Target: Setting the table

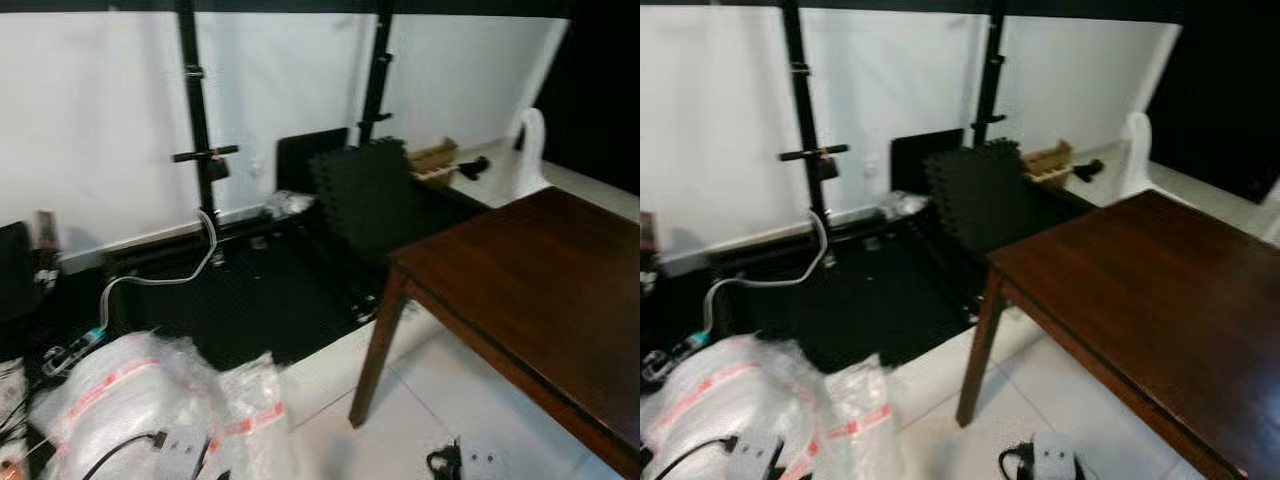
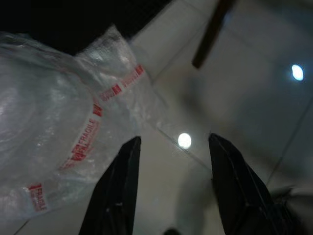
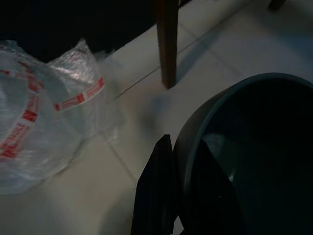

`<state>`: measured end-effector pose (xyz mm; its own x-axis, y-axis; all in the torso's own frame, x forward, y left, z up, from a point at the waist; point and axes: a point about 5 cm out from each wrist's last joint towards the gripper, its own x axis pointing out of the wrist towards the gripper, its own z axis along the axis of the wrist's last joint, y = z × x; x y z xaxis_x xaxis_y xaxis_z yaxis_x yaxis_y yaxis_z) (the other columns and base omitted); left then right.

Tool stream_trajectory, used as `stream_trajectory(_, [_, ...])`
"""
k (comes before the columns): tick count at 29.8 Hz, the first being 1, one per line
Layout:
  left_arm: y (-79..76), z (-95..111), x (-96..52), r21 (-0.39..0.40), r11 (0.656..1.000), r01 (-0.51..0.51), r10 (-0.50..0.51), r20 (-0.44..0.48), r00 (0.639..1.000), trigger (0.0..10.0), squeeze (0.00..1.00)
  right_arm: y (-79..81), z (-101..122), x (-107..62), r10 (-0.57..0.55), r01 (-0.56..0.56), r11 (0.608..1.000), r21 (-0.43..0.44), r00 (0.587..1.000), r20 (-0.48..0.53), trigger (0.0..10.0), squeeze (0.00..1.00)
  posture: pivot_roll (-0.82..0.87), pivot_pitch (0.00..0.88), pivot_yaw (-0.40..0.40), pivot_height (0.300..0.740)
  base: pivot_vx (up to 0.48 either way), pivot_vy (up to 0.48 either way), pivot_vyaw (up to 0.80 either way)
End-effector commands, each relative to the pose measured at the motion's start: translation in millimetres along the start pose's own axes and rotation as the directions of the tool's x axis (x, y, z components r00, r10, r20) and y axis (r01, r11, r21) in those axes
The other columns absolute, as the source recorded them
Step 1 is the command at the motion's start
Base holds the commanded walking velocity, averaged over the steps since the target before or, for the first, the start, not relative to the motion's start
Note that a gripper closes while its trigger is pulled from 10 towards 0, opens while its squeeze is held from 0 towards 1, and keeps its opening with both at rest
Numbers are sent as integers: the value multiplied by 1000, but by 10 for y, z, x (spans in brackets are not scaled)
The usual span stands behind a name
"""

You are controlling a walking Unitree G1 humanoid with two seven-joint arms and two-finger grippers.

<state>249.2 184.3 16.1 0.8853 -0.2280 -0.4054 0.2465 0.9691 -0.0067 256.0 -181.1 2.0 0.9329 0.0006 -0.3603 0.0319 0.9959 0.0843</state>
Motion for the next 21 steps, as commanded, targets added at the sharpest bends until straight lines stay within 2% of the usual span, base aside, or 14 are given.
stream_trajectory(1, [-47,-18,5,6,1000,20,-20,-7,1000,10000,0,-66,-33,-42,-21,21,1000,1,1000,-5,10000,0,33,113,55,740,0,0,-769])
stream_trajectory(21, [-123,72,44,2,999,51,-51,31,998,10000,0,-51,29,-94,-19,19,1000,-10,999,37,10000,0,20,114,59,740,0,0,-769])
